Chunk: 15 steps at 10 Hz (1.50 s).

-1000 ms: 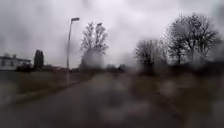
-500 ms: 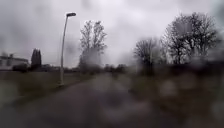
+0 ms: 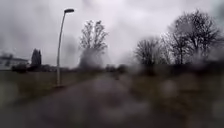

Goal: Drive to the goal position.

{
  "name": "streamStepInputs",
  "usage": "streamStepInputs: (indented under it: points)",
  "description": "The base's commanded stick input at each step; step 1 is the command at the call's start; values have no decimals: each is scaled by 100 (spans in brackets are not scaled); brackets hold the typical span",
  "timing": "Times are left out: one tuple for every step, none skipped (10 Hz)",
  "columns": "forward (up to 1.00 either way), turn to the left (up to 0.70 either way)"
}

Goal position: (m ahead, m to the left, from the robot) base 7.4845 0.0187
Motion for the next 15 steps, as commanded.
streamStepInputs:
  points:
    - [100, 0]
    - [100, 0]
    - [100, 0]
    - [100, 0]
    - [100, 0]
    - [100, 0]
    - [100, 0]
    - [100, 0]
    - [100, 0]
    - [100, 0]
    - [100, 0]
    - [100, 0]
    - [100, 0]
    - [100, 0]
    - [100, 0]
